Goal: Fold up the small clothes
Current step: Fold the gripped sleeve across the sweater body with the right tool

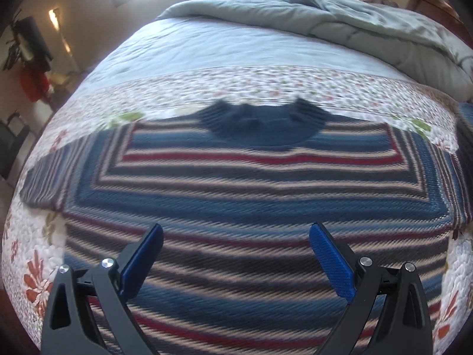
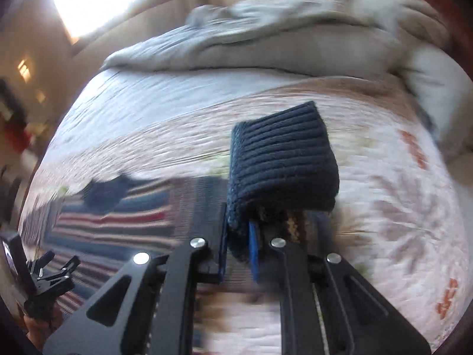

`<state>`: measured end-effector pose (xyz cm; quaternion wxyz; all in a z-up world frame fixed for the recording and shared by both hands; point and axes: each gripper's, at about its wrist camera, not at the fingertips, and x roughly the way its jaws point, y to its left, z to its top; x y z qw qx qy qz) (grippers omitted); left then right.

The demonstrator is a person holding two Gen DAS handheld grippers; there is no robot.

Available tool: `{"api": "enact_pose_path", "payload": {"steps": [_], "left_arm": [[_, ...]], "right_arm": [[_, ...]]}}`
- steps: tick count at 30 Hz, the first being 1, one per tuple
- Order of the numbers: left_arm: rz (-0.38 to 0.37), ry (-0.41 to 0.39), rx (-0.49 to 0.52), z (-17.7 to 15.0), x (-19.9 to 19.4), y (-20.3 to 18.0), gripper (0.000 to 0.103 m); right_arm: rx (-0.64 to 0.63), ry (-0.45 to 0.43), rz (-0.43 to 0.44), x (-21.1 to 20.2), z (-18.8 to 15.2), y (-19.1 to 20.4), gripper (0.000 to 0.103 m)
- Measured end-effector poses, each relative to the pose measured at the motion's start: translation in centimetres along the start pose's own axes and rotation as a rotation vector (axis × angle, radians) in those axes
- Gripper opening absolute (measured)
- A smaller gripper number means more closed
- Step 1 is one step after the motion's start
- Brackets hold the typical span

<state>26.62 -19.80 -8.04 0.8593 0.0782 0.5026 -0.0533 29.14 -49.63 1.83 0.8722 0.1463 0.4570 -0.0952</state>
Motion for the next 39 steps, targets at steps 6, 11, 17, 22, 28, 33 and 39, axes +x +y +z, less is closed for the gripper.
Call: {"api": "enact_pose_path", "payload": {"steps": [6, 11, 17, 22, 28, 33, 39], "left_arm": [[0.017, -0.006, -0.061, -0.8, -0.6, 5.0, 0.099], [0.006, 0.018, -0.103, -1.3, 0.1, 7.3, 0.099], [-0.088, 0.036, -0.098, -1.8, 0.5, 5.9, 0.099], [-0.345, 0.14, -0.112, -1.1, 1.4, 1.6, 0.098], [-0.499, 0.269, -0.167, 0.3, 4.2, -2.1, 0.094], [-0.489, 0.263, -0.198, 1.0, 5.5, -2.8, 0.068], [-0.483, 0.263, -0.242, 1.7, 6.1, -2.7, 0.014]], "right_arm": [[-0.196, 0.115, 0.077, 5.5, -3.2, 14.1, 0.012], [-0.241, 0.257, 0.173, 8.4, -6.7, 17.9, 0.045], [-0.176, 0.242, 0.257, 5.4, -8.7, 13.8, 0.049], [-0.132, 0.219, 0.248, 3.0, -10.3, 9.2, 0.051], [-0.163, 0.2, 0.258, 2.1, -13.2, 7.4, 0.051], [-0.183, 0.17, 0.272, 1.8, -14.6, 7.3, 0.054], [-0.195, 0.16, 0.244, 2.1, -16.2, 6.4, 0.055]]}}
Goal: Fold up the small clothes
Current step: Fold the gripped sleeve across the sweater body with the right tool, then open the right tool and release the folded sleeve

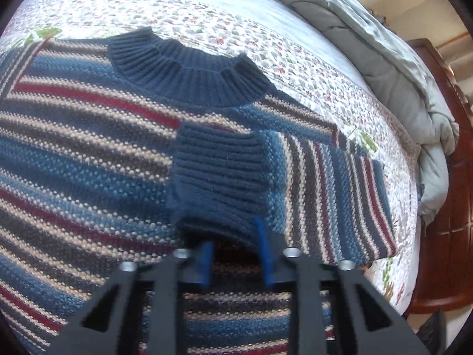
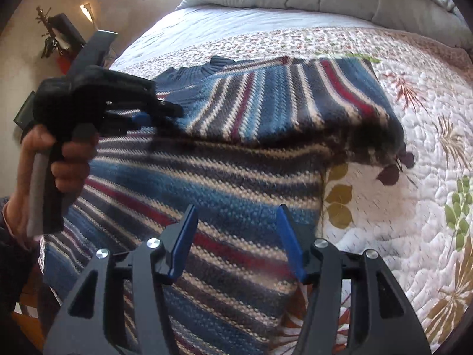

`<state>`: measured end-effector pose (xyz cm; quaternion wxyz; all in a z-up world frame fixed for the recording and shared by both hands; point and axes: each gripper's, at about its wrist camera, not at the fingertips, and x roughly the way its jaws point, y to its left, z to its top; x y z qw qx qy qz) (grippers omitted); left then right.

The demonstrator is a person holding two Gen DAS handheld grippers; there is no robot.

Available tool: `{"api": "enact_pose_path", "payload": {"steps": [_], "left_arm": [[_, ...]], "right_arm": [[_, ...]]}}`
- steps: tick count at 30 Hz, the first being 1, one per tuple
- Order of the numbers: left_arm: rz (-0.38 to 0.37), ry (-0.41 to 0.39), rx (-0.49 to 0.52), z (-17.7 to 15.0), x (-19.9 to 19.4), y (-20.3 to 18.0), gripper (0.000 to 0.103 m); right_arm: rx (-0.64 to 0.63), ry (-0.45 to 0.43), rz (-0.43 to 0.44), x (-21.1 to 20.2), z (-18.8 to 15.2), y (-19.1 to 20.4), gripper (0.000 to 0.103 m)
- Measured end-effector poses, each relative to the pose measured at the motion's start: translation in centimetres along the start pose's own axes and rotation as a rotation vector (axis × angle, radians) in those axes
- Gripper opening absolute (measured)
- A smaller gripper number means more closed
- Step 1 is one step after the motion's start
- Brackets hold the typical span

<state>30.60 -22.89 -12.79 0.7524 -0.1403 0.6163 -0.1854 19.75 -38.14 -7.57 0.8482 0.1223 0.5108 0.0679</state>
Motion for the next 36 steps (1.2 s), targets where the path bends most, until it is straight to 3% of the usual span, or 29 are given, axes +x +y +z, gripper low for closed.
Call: {"api": "enact_pose_path", "payload": {"steps": [5, 10, 15, 18, 24, 26, 27, 30, 32, 36], "left_arm": [[-0.008, -0.088, 0.023, 1.6, -2.0, -0.4, 0.009], [0.085, -0.219, 0.069, 4.3, -5.8, 0.9, 0.008], [0.196, -0.276, 0.041, 6.6, -7.2, 5.3, 0.008], [0.226, -0.263, -0.007, 7.1, -6.5, 8.4, 0.008], [0.216, -0.225, -0.033, 6.3, -4.5, 10.3, 0.009], [0.218, -0.233, -0.027, 6.2, -4.3, 10.5, 0.009], [0.212, -0.237, -0.025, 5.9, -4.5, 10.8, 0.009], [0.248, -0.227, -0.005, 6.2, -4.4, 10.9, 0.012], [0.298, -0.186, 0.009, 5.9, -3.5, 11.3, 0.014], [0.371, -0.201, 0.086, 5.4, -2.9, 10.4, 0.017]], "right_arm": [[0.041, -0.009, -0.005, -0.5, -0.3, -1.0, 0.055], [0.052, -0.037, -0.052, -1.3, 0.0, -2.1, 0.057], [0.109, -0.044, -0.101, -0.9, 1.4, -3.9, 0.057], [0.115, -0.015, -0.142, 0.5, 2.6, -4.6, 0.057], [0.081, 0.022, -0.172, 3.8, 5.2, -3.7, 0.056], [0.089, 0.033, -0.182, 4.5, 5.8, -3.9, 0.046], [0.095, 0.044, -0.183, 4.8, 6.0, -4.1, 0.035], [0.119, 0.084, -0.201, 5.4, 5.7, -4.9, 0.024], [0.12, 0.096, -0.208, 5.6, 5.3, -5.1, 0.023], [0.113, 0.116, -0.252, 6.1, 5.5, -4.4, 0.023]]}}
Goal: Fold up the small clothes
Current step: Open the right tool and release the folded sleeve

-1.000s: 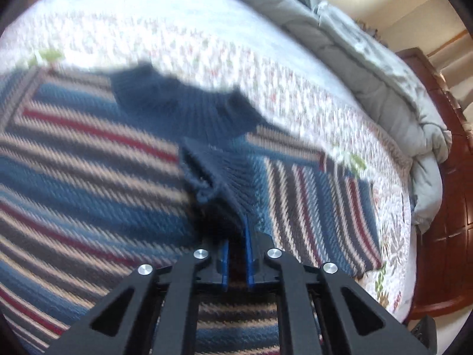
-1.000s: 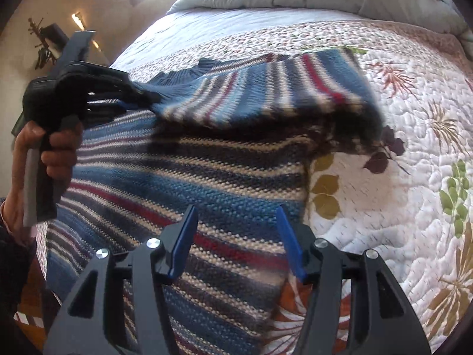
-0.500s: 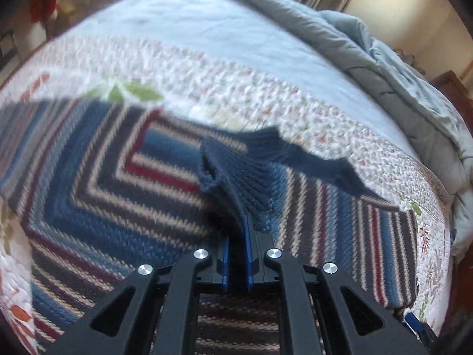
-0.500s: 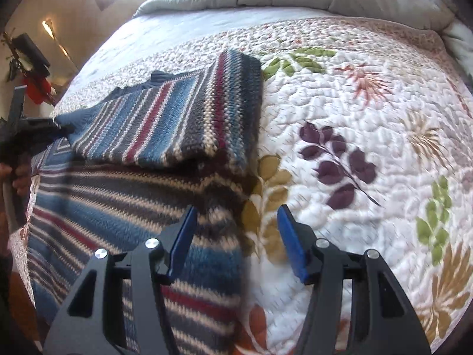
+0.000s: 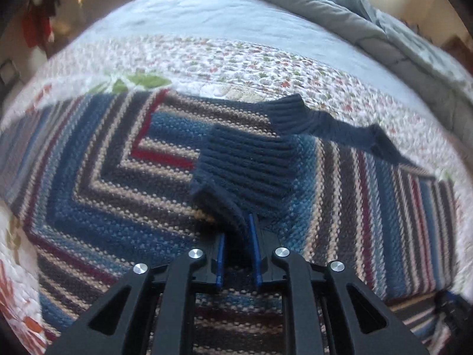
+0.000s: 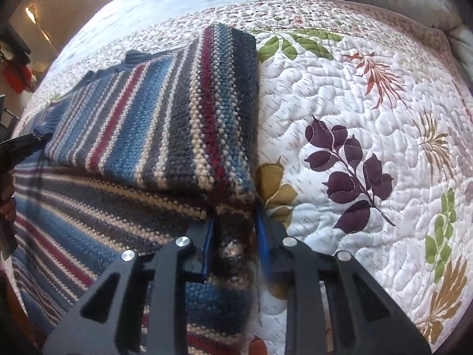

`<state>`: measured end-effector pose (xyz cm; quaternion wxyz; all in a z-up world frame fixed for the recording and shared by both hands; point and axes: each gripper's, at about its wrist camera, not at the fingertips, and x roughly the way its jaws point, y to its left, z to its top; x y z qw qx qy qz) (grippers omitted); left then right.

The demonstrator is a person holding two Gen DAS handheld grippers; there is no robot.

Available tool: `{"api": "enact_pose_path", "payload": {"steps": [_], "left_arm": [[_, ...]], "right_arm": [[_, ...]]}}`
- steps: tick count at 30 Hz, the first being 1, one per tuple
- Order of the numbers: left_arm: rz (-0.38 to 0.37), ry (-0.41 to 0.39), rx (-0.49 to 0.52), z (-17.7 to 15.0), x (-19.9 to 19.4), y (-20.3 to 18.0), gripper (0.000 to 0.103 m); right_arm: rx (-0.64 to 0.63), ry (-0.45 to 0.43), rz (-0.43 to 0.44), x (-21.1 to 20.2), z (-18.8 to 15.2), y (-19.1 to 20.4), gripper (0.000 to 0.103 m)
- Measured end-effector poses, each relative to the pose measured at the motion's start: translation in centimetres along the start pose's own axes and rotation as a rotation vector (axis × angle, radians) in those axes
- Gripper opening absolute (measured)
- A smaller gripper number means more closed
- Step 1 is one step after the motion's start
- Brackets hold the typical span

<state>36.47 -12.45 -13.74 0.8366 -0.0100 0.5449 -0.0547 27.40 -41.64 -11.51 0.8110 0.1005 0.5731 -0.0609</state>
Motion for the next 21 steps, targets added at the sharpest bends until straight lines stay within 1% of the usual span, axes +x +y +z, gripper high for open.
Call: {"api": "enact_pose_path", "payload": {"steps": [1, 2, 4, 5, 6, 7, 8, 9, 10, 12, 14, 15, 16, 18, 19, 20, 21], "left_arm": [[0.002, 0.001, 0.006, 0.0, -0.3, -0.1, 0.017], [-0.007, 0.004, -0.002, 0.0, -0.7, 0.0, 0.02], [-0.04, 0.011, -0.044, 0.1, -2.0, 1.2, 0.03], [-0.046, 0.012, -0.063, 0.0, -2.8, 2.0, 0.043], [-0.047, 0.001, -0.071, -0.1, -3.4, 2.9, 0.048], [-0.04, -0.023, -0.065, -0.5, -4.7, 4.1, 0.049], [-0.03, -0.031, -0.054, -0.6, -5.3, 5.1, 0.053], [-0.01, -0.036, -0.041, -1.0, -6.2, 6.6, 0.059], [-0.003, -0.038, -0.042, -1.3, -6.8, 7.8, 0.062], [0.023, -0.039, -0.059, -1.7, -7.7, 10.9, 0.069], [0.052, -0.019, -0.103, -1.9, -8.1, 15.4, 0.075], [0.064, -0.014, -0.121, -1.9, -8.2, 16.9, 0.078], [0.085, -0.006, -0.155, -1.9, -8.2, 19.4, 0.079], [0.104, 0.01, -0.232, -1.7, -8.3, 23.7, 0.081], [0.098, 0.021, -0.31, -1.6, -8.1, 26.9, 0.081], [0.088, 0.025, -0.354, -1.5, -7.9, 28.5, 0.081], [0.071, 0.03, -0.424, -1.3, -7.5, 31.1, 0.081]], "right_arm": [[0.006, -0.003, -0.003, -0.3, 0.1, 0.2, 0.027], [0.01, -0.007, 0.003, -0.6, 0.1, 0.4, 0.029], [0.016, -0.021, 0.037, -2.1, -0.4, 0.9, 0.039], [0.01, -0.036, 0.045, -2.9, -0.8, 1.3, 0.04], [-0.003, -0.051, 0.044, -3.9, -1.4, 1.8, 0.04], [-0.013, -0.054, 0.043, -4.4, -1.7, 2.3, 0.04], [-0.024, -0.056, 0.047, -5.0, -2.1, 2.9, 0.04], [-0.032, -0.056, 0.056, -5.4, -2.5, 3.5, 0.04], [-0.044, -0.051, 0.076, -5.8, -3.0, 4.4, 0.04], [-0.07, -0.025, 0.091, -6.0, -3.7, 6.0, 0.04], [-0.11, 0.019, 0.097, -5.8, -4.5, 8.2, 0.042], [-0.127, 0.038, 0.112, -5.5, -5.0, 9.3, 0.042], [-0.139, 0.05, 0.126, -5.3, -5.5, 9.9, 0.042], [-0.169, 0.071, 0.146, -4.8, -6.3, 11.5, 0.044], [-0.189, 0.078, 0.149, -4.5, -6.7, 12.3, 0.045], [-0.208, 0.081, 0.141, -4.2, -7.1, 13.0, 0.046], [-0.226, 0.08, 0.123, -4.0, -7.5, 13.7, 0.047]]}}
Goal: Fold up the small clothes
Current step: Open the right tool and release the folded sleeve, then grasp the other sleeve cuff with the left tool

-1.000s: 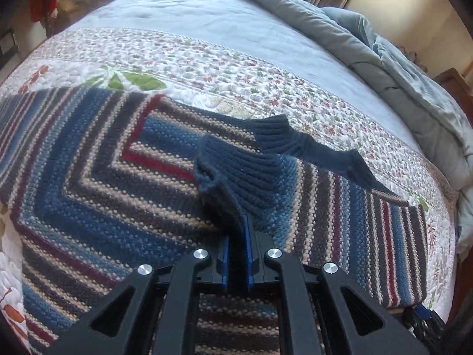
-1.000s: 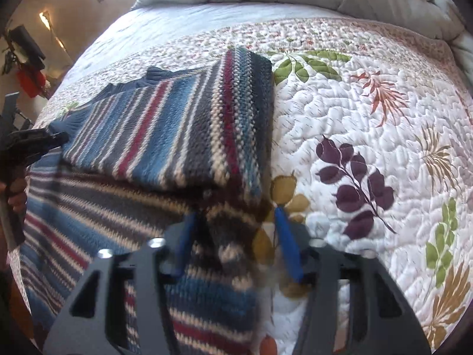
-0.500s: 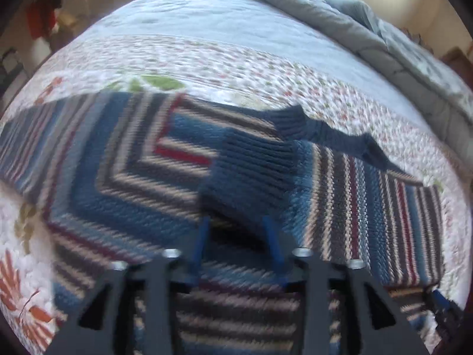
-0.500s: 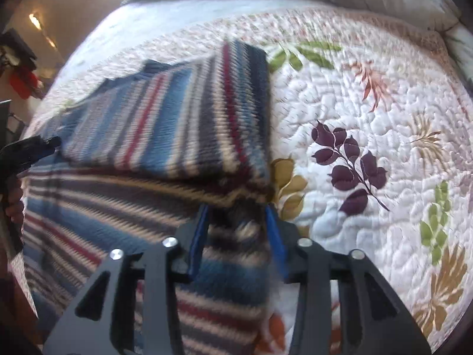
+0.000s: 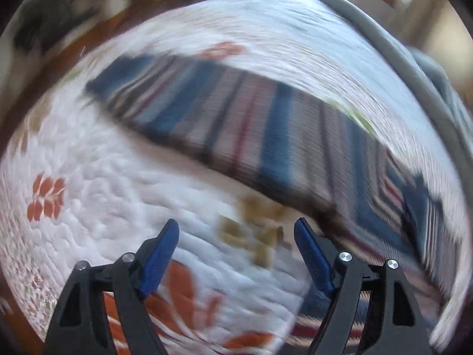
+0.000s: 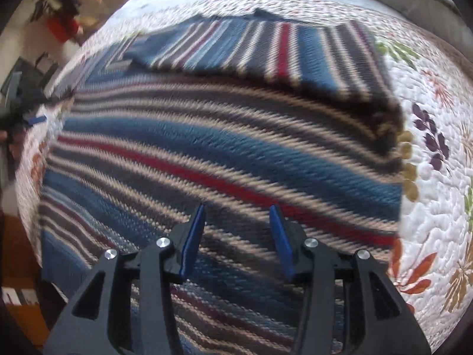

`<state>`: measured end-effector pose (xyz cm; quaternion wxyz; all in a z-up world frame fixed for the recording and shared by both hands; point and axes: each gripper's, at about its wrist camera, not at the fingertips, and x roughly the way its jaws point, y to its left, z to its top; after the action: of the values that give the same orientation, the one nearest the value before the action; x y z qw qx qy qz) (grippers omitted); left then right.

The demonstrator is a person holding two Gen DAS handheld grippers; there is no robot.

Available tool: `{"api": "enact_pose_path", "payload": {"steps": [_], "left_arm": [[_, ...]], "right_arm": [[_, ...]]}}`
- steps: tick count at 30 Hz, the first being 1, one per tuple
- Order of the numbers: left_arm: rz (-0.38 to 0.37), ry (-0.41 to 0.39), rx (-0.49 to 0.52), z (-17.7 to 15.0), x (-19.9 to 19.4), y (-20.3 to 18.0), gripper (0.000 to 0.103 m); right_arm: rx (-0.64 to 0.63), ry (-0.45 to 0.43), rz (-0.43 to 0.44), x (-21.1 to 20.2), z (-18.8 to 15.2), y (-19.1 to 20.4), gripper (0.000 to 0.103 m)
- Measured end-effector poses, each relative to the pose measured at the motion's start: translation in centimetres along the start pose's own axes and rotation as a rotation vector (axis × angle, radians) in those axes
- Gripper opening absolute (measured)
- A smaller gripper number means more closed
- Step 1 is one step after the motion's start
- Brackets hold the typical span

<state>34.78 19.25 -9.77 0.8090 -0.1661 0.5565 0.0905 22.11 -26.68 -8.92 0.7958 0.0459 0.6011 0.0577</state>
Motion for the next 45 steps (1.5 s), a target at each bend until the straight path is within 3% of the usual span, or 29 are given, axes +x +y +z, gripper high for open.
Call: {"api": "enact_pose_path", "payload": {"steps": [3, 9, 14, 16, 18, 21, 23, 26, 32, 36, 39, 45], "left_arm": [[-0.022, -0.024, -0.106, 2.7, 0.6, 3.9, 0.08], [0.001, -0.073, -0.278, 7.7, 2.2, 9.9, 0.08], [0.005, -0.072, -0.33, 9.3, 4.1, 11.9, 0.078], [0.009, -0.098, -0.328, 9.7, 4.0, 11.9, 0.073], [0.02, -0.105, -0.317, 10.3, 4.1, 11.9, 0.049], [0.024, -0.113, -0.316, 10.5, 4.3, 11.9, 0.025], [-0.002, -0.124, -0.332, 10.4, 4.2, 12.0, 0.018], [-0.009, -0.164, -0.336, 10.2, 3.4, 11.7, 0.015], [-0.01, -0.312, -0.209, 9.1, -0.9, 6.6, 0.014], [-0.077, -0.366, -0.067, 8.1, -3.7, 0.4, 0.013], [-0.137, -0.387, 0.067, 6.4, -5.5, -5.6, 0.013], [-0.291, -0.343, 0.268, 1.0, -7.1, -16.4, 0.013]], "right_arm": [[-0.028, -0.009, -0.042, 0.5, -0.2, 0.8, 0.051], [-0.03, -0.018, -0.044, 1.2, -0.1, 0.9, 0.056], [-0.027, -0.034, -0.053, 1.9, 0.1, 1.2, 0.062], [-0.033, -0.041, -0.062, 2.0, 0.1, 1.5, 0.063], [-0.04, -0.047, -0.07, 2.0, 0.1, 1.6, 0.063], [-0.038, -0.049, -0.071, 2.0, 0.1, 1.6, 0.064], [-0.035, -0.05, -0.07, 2.1, 0.2, 1.6, 0.064], [-0.037, -0.055, -0.068, 2.0, 0.1, 1.5, 0.064], [-0.02, -0.061, -0.039, 1.4, -0.6, 1.0, 0.062], [0.004, -0.067, -0.01, 0.8, -1.1, 0.5, 0.062], [0.016, -0.072, 0.009, 0.4, -1.6, 0.1, 0.061], [0.04, -0.085, 0.028, -0.6, -2.3, -1.1, 0.06]]}}
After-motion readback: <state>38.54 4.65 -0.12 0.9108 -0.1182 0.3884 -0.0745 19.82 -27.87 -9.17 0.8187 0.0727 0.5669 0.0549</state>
